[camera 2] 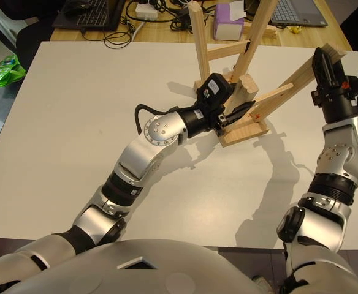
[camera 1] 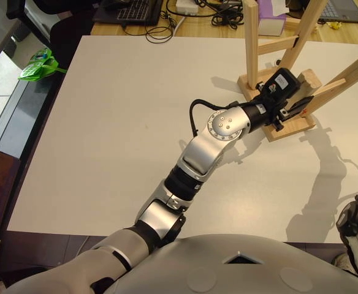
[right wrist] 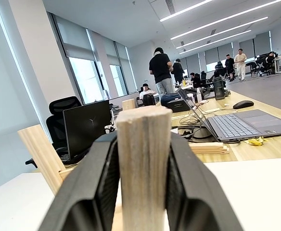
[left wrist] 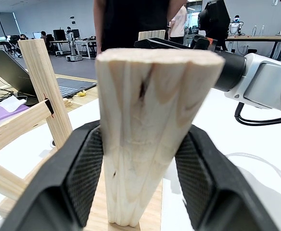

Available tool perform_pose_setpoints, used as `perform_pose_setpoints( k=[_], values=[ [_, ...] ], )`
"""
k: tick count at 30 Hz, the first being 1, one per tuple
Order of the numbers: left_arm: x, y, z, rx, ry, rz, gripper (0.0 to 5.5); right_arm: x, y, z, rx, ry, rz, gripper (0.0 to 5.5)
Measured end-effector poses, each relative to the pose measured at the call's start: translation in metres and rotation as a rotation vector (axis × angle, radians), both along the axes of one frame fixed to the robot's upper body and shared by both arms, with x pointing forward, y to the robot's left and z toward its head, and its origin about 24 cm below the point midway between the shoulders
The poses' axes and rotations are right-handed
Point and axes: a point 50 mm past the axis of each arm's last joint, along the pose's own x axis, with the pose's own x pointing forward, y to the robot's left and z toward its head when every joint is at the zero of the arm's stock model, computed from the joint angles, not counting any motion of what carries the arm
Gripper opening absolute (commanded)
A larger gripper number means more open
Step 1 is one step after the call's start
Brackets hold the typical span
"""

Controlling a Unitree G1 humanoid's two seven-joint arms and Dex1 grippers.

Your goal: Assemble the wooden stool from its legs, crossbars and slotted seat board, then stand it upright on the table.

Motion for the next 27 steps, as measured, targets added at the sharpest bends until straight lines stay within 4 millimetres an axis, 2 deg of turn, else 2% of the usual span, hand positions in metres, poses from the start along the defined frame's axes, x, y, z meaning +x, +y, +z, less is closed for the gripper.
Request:
perform_pose_setpoints(
  k=[14, 15, 24, 27],
  values=[
    [0.001, 0.003, -0.001, 0.005, -0.004, 0.007, 2.15, -0.005, 0.004, 0.004, -0.032, 0.013, 0.000, 1.08],
    [0.001, 0.003, -0.001, 0.005, -0.005, 0.007, 2.15, -0.004, 0.004, 0.004, -0.032, 0.014, -0.001, 1.44],
    [0.000, -0.001, 0.000, 0.009, -0.011, 0.004, 2.14, 0.000, 0.010, -0.012, -0.014, 0.080, 0.022, 2.93],
    [0.000, -0.001, 0.000, 0.010, -0.012, 0.004, 2.14, 0.001, 0.009, -0.014, -0.005, 0.088, 0.017, 3.15]
  ],
)
